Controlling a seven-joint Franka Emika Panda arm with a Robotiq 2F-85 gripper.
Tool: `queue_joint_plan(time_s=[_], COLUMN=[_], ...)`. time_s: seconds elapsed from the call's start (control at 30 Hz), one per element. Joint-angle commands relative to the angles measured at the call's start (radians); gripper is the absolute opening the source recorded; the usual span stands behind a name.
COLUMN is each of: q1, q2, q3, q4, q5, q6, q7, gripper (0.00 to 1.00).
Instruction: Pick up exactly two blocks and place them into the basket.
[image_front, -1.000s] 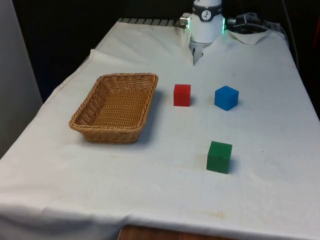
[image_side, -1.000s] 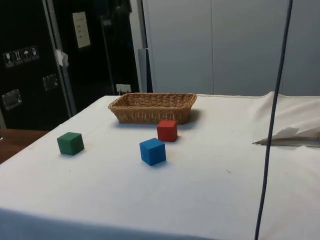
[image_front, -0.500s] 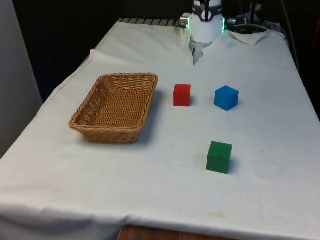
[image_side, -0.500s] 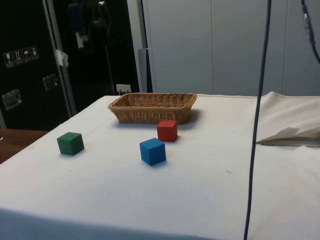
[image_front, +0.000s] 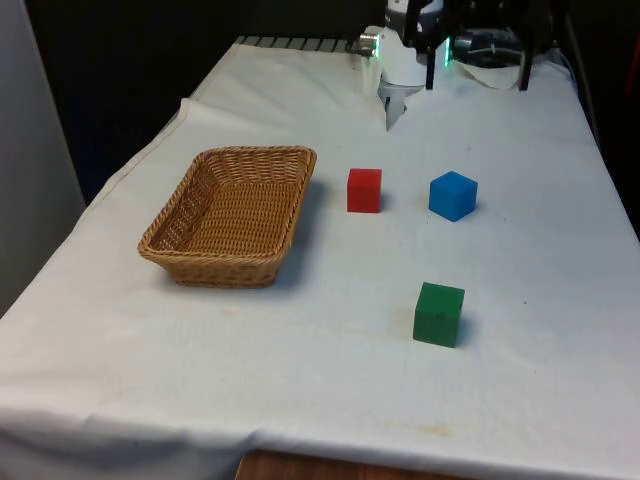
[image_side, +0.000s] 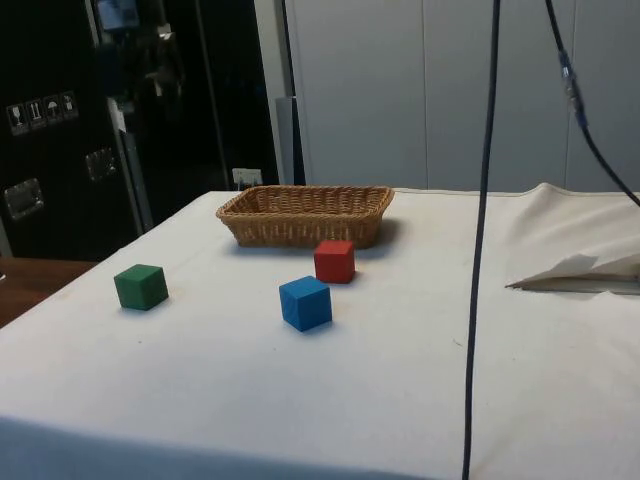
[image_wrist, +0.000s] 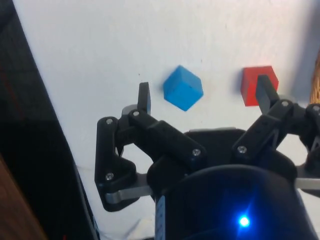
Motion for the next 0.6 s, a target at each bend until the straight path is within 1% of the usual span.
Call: queue_joint_plan(time_s=[0.0,0.13,0.17,0.23,0.3,0.33,0.37,0.5,0.53,0.57], q1=[-0.001,-0.001,-0.001,0.001,0.001,0.001,0.002,0.002,0.002,0.003], q2=[0.01,0.03,0.038,0.035,0.056,0.056,0.064,0.078,0.078,0.085], q3=[0.004,0.008,0.011,0.009,0.016,0.016,0.019,0.028,0.027,0.031], q4=[0.011,0.026,0.03,0.025,0.046,0.046,0.049,0.043,0.044,0.037], q5=[0.012,0.021,0.025,0.019,0.033,0.033,0.034,0.033,0.028,0.032], q6=[0.017,0.049,0.066,0.071,0.097,0.097,0.115,0.15,0.143,0.166], q7=[0.001,0.002,0.002,0.0,0.005,0.005,0.006,0.006,0.005,0.005], gripper=[1.0,1.0,1.0,1.0,1.0,1.0,1.0,1.0,1.0,1.0])
